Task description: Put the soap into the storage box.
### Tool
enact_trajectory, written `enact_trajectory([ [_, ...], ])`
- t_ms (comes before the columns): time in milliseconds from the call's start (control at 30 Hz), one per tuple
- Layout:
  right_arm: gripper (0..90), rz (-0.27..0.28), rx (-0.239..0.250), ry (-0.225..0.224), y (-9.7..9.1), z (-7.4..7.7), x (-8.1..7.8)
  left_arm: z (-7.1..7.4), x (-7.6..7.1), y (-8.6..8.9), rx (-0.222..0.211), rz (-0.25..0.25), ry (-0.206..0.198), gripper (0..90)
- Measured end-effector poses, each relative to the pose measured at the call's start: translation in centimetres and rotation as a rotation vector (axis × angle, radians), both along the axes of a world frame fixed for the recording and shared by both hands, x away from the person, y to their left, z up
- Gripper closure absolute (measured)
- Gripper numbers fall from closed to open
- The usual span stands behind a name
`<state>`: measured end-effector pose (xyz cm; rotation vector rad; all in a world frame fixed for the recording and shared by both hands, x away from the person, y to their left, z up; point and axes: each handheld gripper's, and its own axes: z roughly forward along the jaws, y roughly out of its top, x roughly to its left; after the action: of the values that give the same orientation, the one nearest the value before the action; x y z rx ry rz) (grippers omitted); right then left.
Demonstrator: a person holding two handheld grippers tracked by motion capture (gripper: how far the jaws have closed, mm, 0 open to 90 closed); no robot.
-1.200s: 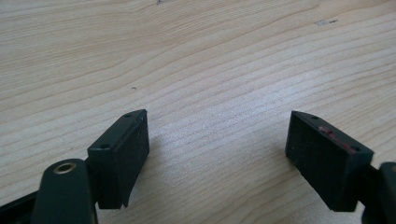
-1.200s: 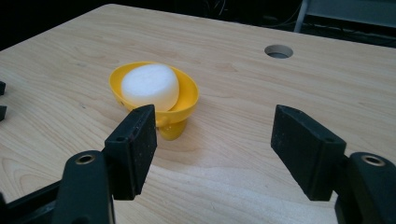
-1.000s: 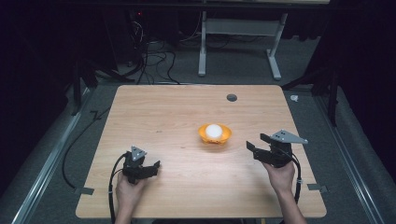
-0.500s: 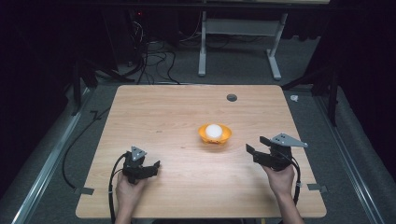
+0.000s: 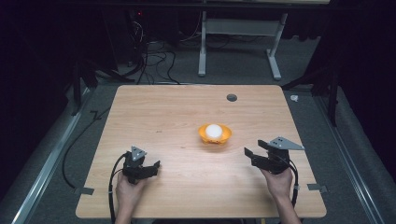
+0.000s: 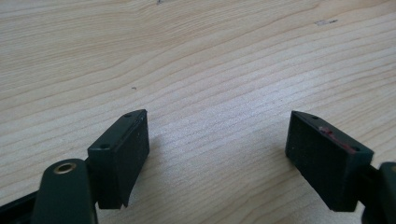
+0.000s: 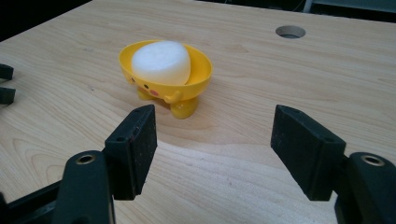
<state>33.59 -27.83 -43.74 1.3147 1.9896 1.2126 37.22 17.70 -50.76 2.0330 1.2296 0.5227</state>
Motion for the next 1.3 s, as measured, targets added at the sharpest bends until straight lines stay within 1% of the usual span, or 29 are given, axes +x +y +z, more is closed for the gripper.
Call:
enact_trajectory([
  [367,32.3,0.007,-0.007,0.013,0.4,-0.5,-0.3,0.0,0.0,0.0,0.0,0.0,0.0,22.1],
  [533,32.3,0.011,-0.015,0.013,0.6,-0.7,-0.4,0.0,0.0,0.0,0.0,0.0,0.0,22.1],
  [767,32.3,0.019,-0.026,0.031,1.2,-1.2,-0.5,0.0,0.0,0.0,0.0,0.0,0.0,22.1],
  [833,32.3,0.024,-0.031,0.028,1.3,-1.3,-0.5,0.0,0.0,0.0,0.0,0.0,0.0,22.1],
  [1300,32.4,0.04,-0.033,0.05,2.2,-1.9,-0.4,0.0,0.0,0.0,0.0,0.0,0.0,22.1],
])
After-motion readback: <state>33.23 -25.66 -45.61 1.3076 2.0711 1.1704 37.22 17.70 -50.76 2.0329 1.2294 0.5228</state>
